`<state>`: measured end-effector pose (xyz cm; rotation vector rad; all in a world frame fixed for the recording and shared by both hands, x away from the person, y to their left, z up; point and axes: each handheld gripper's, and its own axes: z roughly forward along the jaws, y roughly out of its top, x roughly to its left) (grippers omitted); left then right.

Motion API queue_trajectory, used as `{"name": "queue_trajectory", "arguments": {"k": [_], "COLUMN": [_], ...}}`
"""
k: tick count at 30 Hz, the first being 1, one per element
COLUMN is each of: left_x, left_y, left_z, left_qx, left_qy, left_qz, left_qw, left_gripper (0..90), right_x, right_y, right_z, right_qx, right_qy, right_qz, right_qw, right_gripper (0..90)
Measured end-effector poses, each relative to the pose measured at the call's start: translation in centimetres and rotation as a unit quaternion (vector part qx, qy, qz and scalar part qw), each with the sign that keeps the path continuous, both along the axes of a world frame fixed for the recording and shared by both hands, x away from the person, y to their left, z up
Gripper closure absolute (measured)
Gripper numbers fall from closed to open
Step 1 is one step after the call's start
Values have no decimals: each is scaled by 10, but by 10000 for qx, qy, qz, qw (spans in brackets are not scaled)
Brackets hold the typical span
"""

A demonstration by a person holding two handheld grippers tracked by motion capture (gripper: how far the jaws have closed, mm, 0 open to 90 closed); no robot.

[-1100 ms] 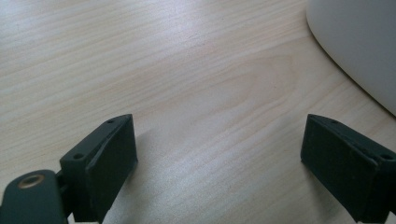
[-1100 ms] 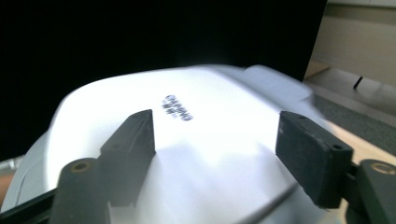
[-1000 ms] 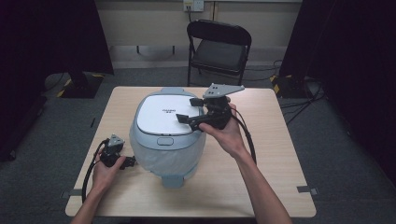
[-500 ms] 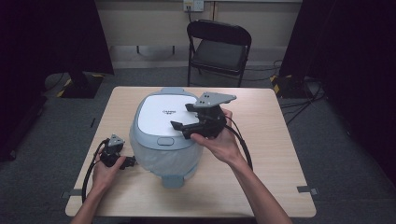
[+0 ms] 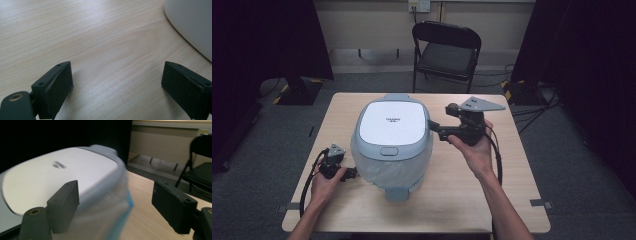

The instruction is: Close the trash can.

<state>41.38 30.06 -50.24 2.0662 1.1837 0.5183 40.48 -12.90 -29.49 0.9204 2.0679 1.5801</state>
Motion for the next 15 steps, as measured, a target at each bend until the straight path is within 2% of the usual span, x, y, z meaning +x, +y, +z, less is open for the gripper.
{"name": "queue_trajectory", "arguments": {"k": [3, 5, 8, 10, 12, 15], "left_x": [0, 0, 0, 0, 0, 0], "left_y": [0, 0, 0, 0, 0, 0], "left_z": [0, 0, 0, 0, 0, 0], "left_qx": [10, -2, 6, 3, 9, 11], "left_qy": [-3, 0, -5, 0, -3, -4], "left_qz": [-3, 5, -1, -4, -5, -6], "left_qw": [10000, 10000, 10000, 10000, 10000, 10000], "left_gripper": [95, 95, 95, 93, 93, 93], "right_x": [-1, -3, -4, -4, -4, -4], "right_y": [-24, -38, -55, -70, -84, -102], "right_z": [-12, -24, -49, -73, -97, -125], "right_qx": [58, 13, -206, -343, -588, -720], "right_qy": [116, 149, 311, 523, 700, 1008], "right_qz": [-345, -599, -907, -1159, -1436, -1650], "right_qw": [9993, 9981, 9952, 9913, 9854, 9785], "right_gripper": [203, 198, 207, 208, 209, 211]}}
